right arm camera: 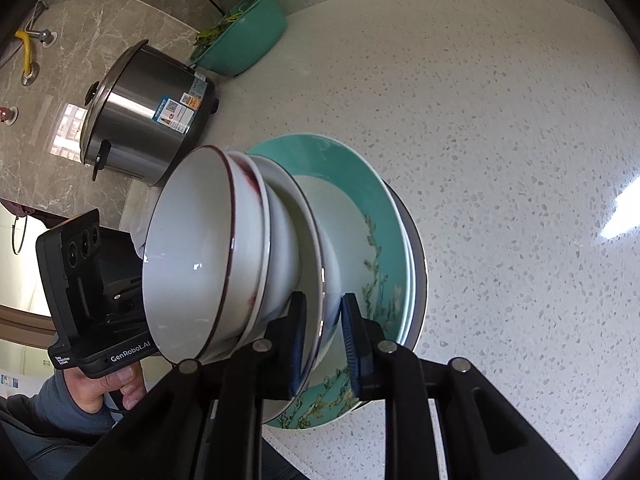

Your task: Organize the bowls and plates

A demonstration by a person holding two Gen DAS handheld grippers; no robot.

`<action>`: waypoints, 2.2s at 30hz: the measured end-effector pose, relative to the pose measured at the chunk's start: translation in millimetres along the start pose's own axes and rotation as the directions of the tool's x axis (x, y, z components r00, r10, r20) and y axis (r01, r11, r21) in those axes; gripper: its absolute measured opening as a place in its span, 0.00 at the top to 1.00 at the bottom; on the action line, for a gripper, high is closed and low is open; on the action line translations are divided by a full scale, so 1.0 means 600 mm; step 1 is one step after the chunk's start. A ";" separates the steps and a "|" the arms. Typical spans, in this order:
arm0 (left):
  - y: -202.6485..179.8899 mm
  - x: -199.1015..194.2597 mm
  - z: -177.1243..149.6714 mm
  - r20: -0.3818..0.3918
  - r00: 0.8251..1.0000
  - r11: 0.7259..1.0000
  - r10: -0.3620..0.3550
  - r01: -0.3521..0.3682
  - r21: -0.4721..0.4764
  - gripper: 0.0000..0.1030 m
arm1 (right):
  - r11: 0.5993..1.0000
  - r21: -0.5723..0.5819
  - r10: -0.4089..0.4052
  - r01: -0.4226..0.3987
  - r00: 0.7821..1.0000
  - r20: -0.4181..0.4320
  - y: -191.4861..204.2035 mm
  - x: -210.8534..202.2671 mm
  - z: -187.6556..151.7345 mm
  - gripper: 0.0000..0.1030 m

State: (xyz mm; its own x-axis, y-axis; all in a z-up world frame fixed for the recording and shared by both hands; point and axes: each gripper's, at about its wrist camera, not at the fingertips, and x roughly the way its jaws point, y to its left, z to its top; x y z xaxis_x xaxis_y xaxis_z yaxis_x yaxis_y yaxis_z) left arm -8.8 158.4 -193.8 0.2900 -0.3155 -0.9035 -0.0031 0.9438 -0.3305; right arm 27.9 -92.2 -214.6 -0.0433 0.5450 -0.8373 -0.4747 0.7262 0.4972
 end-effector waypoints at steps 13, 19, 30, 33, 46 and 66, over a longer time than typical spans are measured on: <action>0.009 -0.024 -0.018 0.035 0.999 1.000 0.002 -0.002 0.001 0.82 | 1.000 0.009 -0.009 0.009 0.999 0.032 0.005 -0.015 -0.013 0.76; 0.006 -0.072 -0.034 0.075 0.997 1.000 0.026 -0.025 -0.010 0.75 | 1.000 0.019 -0.026 0.025 0.997 0.072 0.005 -0.057 -0.024 0.49; -0.075 -0.234 -0.057 0.309 0.915 0.965 0.258 -0.226 -0.136 0.00 | 0.996 -0.058 -0.052 0.065 0.978 0.202 0.047 -0.199 -0.035 0.00; -0.111 -0.250 -0.066 0.331 0.894 0.952 0.302 -0.265 -0.153 0.00 | 0.991 -0.079 -0.088 0.108 0.972 0.219 0.059 -0.216 -0.043 0.00; -0.151 -0.200 -0.068 0.181 0.924 0.942 0.335 -0.329 -0.065 0.00 | 0.974 0.013 -0.219 0.226 0.929 0.299 0.108 -0.230 -0.091 0.00; -0.094 -0.213 -0.016 0.220 0.966 0.987 0.136 -0.151 0.057 0.00 | 0.935 0.135 -0.355 0.329 0.848 0.393 0.191 -0.232 -0.126 0.00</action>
State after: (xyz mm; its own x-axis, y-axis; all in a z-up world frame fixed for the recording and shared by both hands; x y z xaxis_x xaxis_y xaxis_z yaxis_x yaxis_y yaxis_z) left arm -54.6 144.6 -62.3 0.4902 -0.1550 -0.8577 0.0071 0.9847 -0.1739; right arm -87.2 -116.6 -58.0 0.4774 0.3690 -0.7975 -0.3390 0.9146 0.2203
